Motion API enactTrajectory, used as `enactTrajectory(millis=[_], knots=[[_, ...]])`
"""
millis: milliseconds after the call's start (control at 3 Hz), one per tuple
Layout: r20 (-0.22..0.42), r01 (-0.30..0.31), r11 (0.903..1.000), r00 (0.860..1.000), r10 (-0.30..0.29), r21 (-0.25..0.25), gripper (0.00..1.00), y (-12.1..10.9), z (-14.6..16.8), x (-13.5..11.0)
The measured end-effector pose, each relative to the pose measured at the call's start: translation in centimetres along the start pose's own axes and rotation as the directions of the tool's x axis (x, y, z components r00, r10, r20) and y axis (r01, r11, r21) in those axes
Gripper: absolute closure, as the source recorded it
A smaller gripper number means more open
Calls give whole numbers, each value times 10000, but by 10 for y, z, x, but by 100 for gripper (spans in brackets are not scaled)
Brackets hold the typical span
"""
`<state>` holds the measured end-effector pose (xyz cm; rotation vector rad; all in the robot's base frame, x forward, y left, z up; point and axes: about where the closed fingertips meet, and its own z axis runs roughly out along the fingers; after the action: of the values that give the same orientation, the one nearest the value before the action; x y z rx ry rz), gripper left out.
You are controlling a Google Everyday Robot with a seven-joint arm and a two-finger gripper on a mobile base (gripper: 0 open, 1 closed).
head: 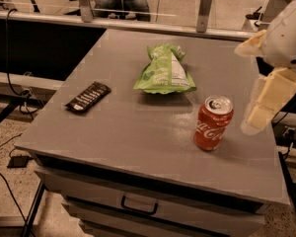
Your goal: Pick coke can
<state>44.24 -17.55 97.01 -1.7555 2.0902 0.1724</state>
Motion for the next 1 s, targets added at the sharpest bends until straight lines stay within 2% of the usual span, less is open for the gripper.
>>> enactTrajectory(millis=[333,667,1000], knots=[[455,188,9965,9988,-152,-811,0,15,26,-13],[484,82,9930,9988,-25,-1175,0,23,49,-12],[467,60,9925,9989,-3,-1224,0,25,52,-12]])
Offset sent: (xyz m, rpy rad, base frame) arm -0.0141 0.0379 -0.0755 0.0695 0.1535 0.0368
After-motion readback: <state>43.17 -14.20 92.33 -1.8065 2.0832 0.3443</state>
